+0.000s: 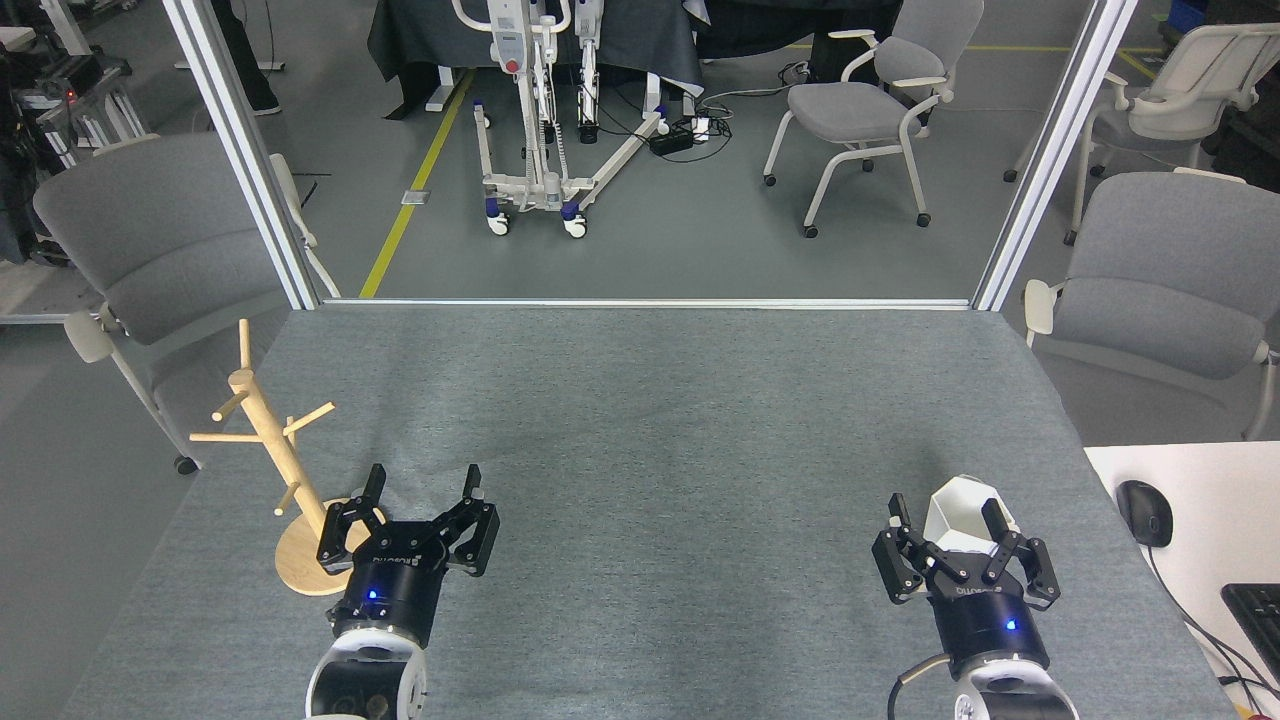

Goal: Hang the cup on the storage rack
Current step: 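Move the right gripper toward the white hexagonal cup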

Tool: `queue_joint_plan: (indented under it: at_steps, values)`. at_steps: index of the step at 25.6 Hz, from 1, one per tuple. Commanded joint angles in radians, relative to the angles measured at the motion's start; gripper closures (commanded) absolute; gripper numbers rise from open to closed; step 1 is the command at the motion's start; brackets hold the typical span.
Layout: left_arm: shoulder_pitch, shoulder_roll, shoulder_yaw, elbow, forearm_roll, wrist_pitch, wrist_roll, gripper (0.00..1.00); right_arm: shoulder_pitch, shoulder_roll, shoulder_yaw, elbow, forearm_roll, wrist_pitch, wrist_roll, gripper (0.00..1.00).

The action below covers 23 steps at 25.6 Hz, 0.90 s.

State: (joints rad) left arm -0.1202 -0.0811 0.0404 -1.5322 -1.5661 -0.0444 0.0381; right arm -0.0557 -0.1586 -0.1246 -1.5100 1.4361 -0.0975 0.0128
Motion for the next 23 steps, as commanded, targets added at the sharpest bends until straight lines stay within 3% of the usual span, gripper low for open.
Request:
queue_joint_plan:
  at_steps: [1,12,15,23]
  values:
    - [0.010,0.000,0.001,-0.003,-0.002,0.003,0.008,0.00,-0.039,0.002,0.006,0.033,0.001,0.012,-0.004,0.01]
    - [0.040,0.000,0.001,-0.020,0.000,-0.008,0.005,0.00,-0.044,-0.010,0.003,0.016,-0.006,0.005,-0.002,0.01]
    - [0.042,0.000,0.001,-0.020,0.000,-0.006,0.003,0.00,-0.012,-0.041,-0.066,0.005,-0.011,-0.004,-0.002,0.01]
    - [0.045,-0.003,-0.001,-0.022,0.000,-0.002,0.002,0.00,0.033,-0.096,-0.191,0.128,-0.016,-0.143,-0.013,0.01]
